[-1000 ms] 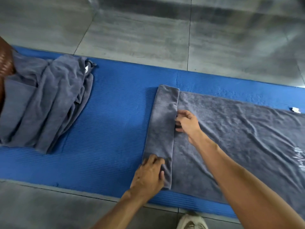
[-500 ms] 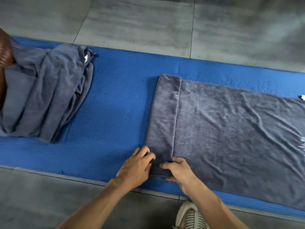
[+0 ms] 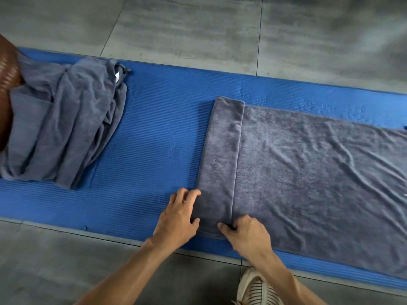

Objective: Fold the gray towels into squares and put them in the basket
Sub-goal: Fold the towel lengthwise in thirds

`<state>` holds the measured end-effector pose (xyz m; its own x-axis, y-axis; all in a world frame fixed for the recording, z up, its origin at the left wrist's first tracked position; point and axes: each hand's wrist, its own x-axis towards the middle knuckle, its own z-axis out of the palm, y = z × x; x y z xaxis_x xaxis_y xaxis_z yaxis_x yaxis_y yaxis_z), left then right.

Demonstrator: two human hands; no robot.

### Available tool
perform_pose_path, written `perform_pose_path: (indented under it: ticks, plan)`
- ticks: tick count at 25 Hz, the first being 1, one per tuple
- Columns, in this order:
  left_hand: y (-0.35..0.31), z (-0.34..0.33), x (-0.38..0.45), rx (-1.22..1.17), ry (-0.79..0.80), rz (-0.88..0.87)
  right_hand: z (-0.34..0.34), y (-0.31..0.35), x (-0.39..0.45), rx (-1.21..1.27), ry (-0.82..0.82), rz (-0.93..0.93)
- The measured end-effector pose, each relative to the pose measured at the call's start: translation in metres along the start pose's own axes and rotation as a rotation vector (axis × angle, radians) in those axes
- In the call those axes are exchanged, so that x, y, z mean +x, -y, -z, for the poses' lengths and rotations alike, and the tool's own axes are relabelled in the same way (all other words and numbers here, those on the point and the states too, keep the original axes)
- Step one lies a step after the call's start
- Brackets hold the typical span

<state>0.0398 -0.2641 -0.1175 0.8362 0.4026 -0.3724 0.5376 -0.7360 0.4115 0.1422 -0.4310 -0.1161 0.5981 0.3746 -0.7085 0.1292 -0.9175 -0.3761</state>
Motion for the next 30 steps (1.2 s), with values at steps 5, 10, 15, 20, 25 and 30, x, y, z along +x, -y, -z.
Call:
perform_pose_path:
  ticks: [5,10,15,20,25,30]
  plan:
    - [-0.004,-0.007,0.016,0.306,-0.077,-0.343,0.03,0.002,0.019,0.031,-0.241,0.284]
    - [-0.028,0.012,0.058,0.304,-0.014,-0.263,0.069,0.048,0.095,0.226,-0.335,0.341]
    - [-0.037,0.023,0.089,0.391,0.259,-0.238,0.109,0.102,0.16,-0.036,-0.438,0.488]
    - [-0.034,0.019,0.089,0.304,0.258,-0.248,0.112,0.124,0.21,-0.353,-0.332,0.443]
    - [-0.033,0.02,0.093,0.322,0.306,-0.252,0.115,0.135,0.235,-0.492,-0.357,0.407]
    - [-0.029,0.022,0.094,0.283,0.318,-0.268,0.131,0.139,0.242,-0.455,-0.238,0.433]
